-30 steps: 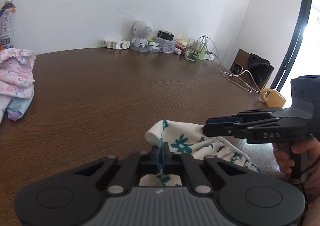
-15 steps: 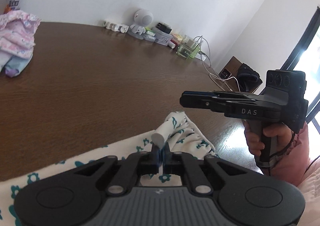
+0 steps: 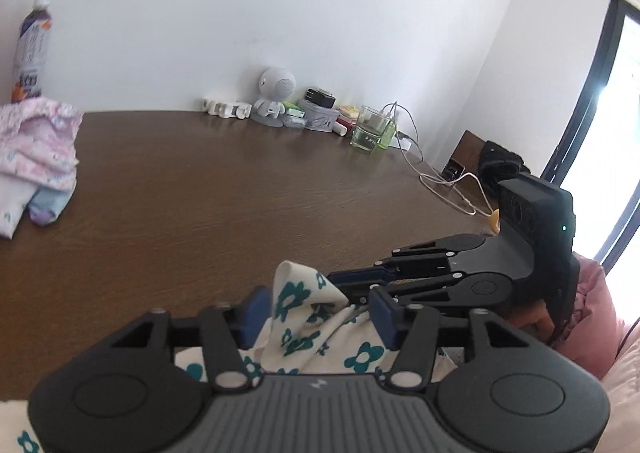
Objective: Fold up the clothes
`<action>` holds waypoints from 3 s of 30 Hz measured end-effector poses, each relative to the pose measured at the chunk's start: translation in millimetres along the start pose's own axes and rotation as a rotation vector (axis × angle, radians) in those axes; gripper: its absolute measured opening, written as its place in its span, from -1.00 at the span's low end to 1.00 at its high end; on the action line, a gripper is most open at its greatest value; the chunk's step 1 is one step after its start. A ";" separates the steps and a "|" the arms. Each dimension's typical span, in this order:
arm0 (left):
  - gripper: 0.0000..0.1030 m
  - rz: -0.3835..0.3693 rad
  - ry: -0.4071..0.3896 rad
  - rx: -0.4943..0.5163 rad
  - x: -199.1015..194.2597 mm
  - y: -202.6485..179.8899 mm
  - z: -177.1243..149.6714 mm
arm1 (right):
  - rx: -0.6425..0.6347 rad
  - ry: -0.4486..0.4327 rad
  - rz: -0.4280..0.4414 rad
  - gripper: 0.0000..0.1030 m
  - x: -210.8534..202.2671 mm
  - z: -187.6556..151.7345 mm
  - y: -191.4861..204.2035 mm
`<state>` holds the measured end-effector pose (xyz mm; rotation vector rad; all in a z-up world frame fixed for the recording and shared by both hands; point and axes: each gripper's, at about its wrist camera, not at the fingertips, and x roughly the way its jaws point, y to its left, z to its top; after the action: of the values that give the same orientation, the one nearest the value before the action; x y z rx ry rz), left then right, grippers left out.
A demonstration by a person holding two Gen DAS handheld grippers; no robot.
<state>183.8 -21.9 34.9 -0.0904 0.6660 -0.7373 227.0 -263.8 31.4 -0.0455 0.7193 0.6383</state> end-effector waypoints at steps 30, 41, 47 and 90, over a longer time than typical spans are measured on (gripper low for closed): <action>-0.36 0.093 0.023 -0.238 0.8 15.5 -21.2 | -0.078 -0.059 -0.065 -0.49 -5.3 -12.5 23.6; -0.08 0.125 -0.041 0.444 4.3 -63.9 -14.4 | -0.123 -0.035 -0.095 -0.50 3.0 -18.1 32.8; -0.20 0.119 0.115 0.596 34.3 -55.1 -20.0 | -0.105 -0.038 -0.069 -0.50 1.7 -18.4 27.4; -0.92 -0.080 0.156 0.182 45.8 8.1 -10.4 | 0.035 -0.125 -0.108 -0.47 -15.2 -23.7 9.5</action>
<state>207.4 -43.9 -0.1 0.1088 0.7441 -0.8852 198.8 -270.0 24.6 -0.0119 0.6033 0.5209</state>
